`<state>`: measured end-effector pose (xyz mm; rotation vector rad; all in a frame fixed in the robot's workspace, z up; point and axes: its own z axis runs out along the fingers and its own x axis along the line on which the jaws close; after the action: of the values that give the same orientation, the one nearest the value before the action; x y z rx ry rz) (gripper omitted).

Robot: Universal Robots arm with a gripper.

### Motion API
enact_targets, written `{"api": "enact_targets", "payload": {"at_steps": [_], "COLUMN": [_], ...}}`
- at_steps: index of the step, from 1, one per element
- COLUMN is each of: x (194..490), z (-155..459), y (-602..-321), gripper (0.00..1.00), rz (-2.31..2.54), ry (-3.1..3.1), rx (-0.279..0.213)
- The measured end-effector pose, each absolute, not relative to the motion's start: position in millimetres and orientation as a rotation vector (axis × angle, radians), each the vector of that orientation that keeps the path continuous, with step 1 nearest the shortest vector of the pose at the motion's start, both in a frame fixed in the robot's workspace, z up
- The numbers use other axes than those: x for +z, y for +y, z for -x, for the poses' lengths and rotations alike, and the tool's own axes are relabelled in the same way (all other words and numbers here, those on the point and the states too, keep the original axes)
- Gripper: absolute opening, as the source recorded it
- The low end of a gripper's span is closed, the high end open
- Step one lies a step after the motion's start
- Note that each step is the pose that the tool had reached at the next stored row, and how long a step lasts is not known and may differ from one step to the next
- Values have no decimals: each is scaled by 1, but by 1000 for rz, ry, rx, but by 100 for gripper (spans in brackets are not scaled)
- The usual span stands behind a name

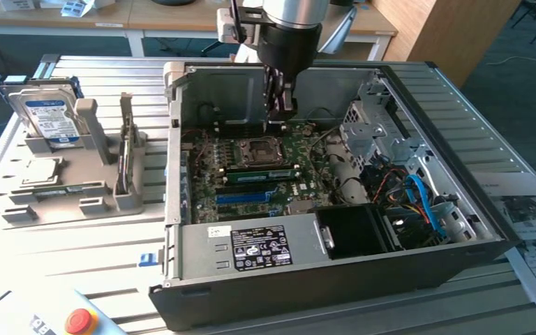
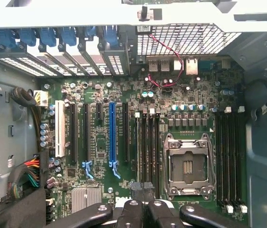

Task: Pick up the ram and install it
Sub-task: 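Press down the ram until it locks into place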

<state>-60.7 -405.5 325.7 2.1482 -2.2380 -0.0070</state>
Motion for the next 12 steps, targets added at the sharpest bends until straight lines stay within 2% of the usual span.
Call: {"api": "enact_targets", "payload": {"at_steps": [12], "x": [326], "z": [61], "y": [-405], "gripper": [10], "rz": [-2145], "ry": [-2241], "rx": [-7]}}
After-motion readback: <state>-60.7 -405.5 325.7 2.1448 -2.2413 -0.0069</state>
